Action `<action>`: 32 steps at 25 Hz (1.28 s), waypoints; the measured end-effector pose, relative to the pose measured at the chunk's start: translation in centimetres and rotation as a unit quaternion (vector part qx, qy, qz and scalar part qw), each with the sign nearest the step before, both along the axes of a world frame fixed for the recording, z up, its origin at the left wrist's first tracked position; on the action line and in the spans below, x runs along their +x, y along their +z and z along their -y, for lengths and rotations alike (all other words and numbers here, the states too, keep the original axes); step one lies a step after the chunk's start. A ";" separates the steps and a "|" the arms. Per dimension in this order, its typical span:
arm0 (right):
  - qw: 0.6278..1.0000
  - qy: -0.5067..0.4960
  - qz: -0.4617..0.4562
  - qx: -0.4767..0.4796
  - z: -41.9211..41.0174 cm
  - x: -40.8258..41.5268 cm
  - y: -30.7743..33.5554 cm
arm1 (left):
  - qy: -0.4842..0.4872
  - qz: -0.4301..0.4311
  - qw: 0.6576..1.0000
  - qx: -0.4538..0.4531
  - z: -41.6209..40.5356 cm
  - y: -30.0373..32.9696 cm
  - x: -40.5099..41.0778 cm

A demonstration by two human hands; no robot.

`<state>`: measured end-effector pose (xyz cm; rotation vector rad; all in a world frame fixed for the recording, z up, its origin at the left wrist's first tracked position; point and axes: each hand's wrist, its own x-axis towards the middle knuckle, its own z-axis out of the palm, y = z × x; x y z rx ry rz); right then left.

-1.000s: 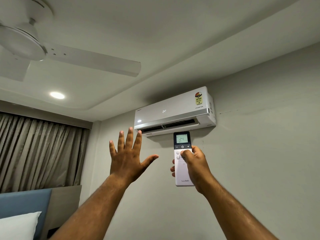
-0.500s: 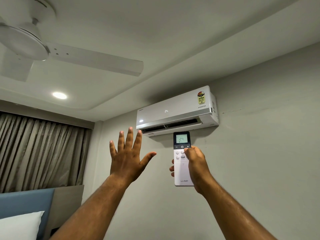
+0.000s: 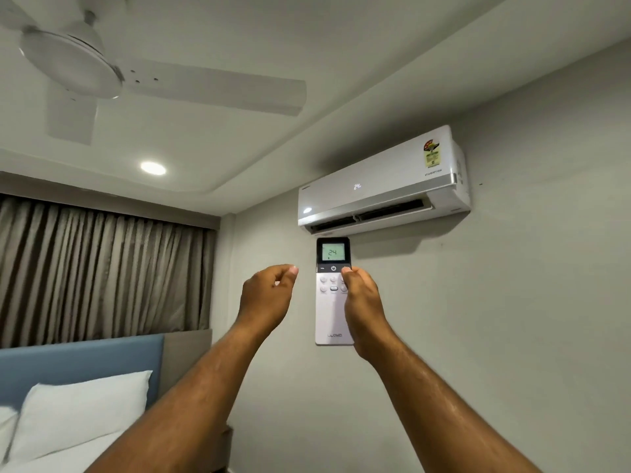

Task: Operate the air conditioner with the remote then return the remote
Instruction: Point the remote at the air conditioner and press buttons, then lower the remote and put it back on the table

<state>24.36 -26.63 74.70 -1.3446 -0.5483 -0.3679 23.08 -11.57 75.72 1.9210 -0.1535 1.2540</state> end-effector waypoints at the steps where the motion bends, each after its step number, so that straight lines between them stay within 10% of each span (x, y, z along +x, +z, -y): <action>1: 1.000 0.014 -0.007 -0.002 -1.2 0.0 -0.5 | -0.016 -0.017 1.000 -0.019 -0.6 -0.6 -0.7; 18: 0.943 0.249 -0.201 -0.095 -17.9 -3.8 -20.2 | 0.080 -0.252 0.932 -0.250 -12.1 -19.2 -11.6; 32: 0.818 0.308 -0.389 -0.291 -19.9 -10.7 -50.9 | 0.203 -0.412 0.755 -0.468 -13.7 -50.1 -20.3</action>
